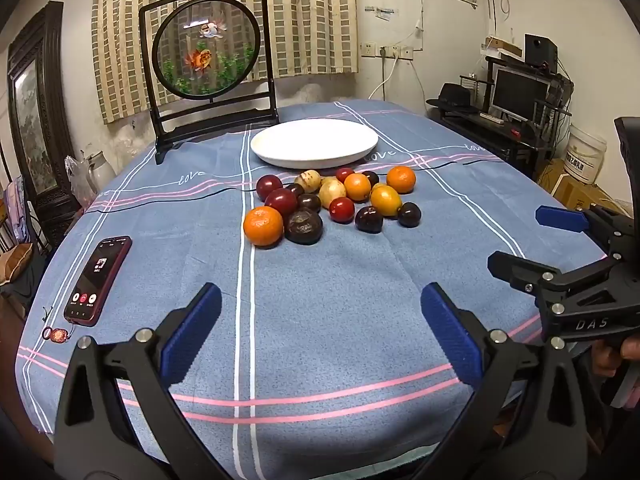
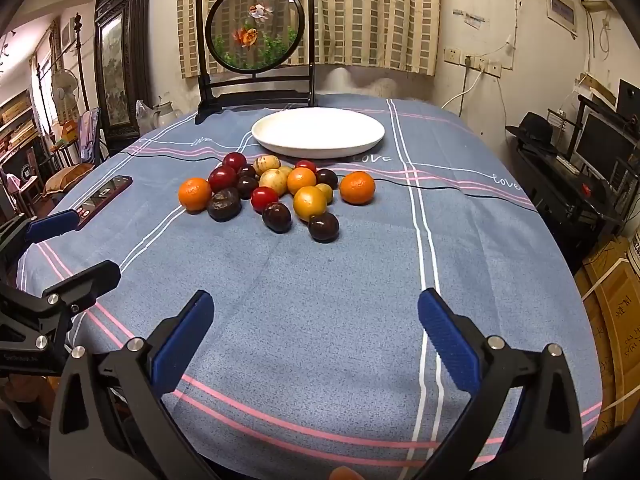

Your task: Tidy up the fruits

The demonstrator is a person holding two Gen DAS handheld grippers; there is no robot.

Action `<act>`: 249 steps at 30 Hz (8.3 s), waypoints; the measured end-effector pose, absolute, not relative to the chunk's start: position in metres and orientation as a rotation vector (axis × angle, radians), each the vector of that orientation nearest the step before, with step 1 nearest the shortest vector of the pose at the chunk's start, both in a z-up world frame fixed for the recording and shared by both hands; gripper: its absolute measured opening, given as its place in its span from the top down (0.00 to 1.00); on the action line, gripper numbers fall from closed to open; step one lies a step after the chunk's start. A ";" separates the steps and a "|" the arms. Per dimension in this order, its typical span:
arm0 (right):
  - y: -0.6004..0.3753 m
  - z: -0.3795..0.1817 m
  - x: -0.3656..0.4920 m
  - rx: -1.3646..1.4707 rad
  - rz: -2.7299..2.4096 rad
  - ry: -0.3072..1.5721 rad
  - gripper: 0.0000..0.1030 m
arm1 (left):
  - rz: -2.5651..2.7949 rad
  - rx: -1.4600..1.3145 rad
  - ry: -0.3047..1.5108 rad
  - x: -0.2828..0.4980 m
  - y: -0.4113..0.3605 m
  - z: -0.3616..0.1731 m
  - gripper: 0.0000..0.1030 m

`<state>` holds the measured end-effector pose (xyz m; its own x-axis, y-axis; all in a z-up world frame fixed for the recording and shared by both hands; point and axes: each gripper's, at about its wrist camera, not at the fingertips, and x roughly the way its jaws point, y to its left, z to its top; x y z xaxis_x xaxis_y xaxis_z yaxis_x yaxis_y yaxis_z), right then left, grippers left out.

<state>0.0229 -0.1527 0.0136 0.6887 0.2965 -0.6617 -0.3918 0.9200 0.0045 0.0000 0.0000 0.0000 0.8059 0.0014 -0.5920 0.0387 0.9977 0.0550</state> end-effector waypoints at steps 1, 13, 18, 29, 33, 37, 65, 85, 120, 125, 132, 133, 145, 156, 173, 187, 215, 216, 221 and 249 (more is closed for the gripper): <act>-0.153 0.013 0.022 -0.142 0.386 0.714 0.01 | -0.019 0.066 0.634 0.000 0.000 0.000 0.02; -0.153 0.013 0.022 -0.142 0.386 0.715 0.01 | -0.022 0.064 0.630 0.000 0.000 0.000 0.02; -0.153 0.013 0.022 -0.142 0.388 0.713 0.01 | -0.021 0.063 0.631 0.000 0.000 0.000 0.02; -0.153 0.011 0.022 -0.142 0.387 0.715 0.01 | -0.022 0.063 0.632 0.000 0.001 -0.001 0.02; -0.152 0.011 0.022 -0.142 0.387 0.716 0.01 | -0.022 0.063 0.632 0.001 0.003 -0.001 0.02; -0.152 0.010 0.022 -0.142 0.387 0.715 0.01 | -0.021 0.065 0.633 -0.001 -0.001 -0.001 0.02; -0.141 -0.016 0.114 -0.089 0.462 0.857 0.21 | 0.004 -0.061 0.754 0.077 0.075 -0.023 0.05; -0.121 -0.040 0.172 -0.174 0.534 0.983 0.53 | -0.186 0.034 0.874 0.164 0.087 -0.049 0.33; -0.119 0.008 0.210 -0.032 0.532 0.830 0.67 | -0.264 -0.125 0.788 0.198 0.086 -0.002 0.55; -0.096 0.014 0.274 -0.009 0.495 0.790 0.67 | -0.224 -0.175 0.804 0.275 0.075 0.010 0.55; -0.069 -0.009 0.346 -0.049 0.437 0.890 0.67 | -0.149 -0.169 0.910 0.354 0.066 -0.013 0.55; -0.068 -0.013 0.352 -0.045 0.436 0.907 0.67 | -0.146 -0.172 0.922 0.359 0.066 -0.016 0.55; -0.055 -0.025 0.362 -0.112 0.446 0.954 0.56 | -0.121 -0.177 0.977 0.379 0.067 -0.030 0.48; -0.105 0.007 0.280 -0.009 0.487 0.828 0.55 | -0.120 -0.193 0.786 0.239 0.082 0.010 0.25; -0.118 -0.024 0.204 -0.037 0.583 0.914 0.55 | -0.179 -0.161 0.882 0.163 0.062 -0.055 0.25; -0.117 -0.040 0.210 0.037 0.652 1.021 0.62 | -0.223 -0.147 0.913 0.180 0.043 -0.059 0.29; -0.124 -0.038 0.213 0.076 0.659 1.008 0.63 | -0.182 -0.130 0.942 0.186 0.042 -0.064 0.54; -0.125 -0.038 0.213 0.076 0.657 1.007 0.63 | -0.171 -0.104 0.945 0.186 0.039 -0.065 0.55; -0.126 -0.037 0.212 0.075 0.651 1.002 0.63 | -0.100 0.068 0.953 0.184 0.013 -0.064 0.56; -0.107 0.004 0.340 0.263 0.492 0.834 0.63 | -0.079 -0.258 0.756 0.333 0.091 0.023 0.56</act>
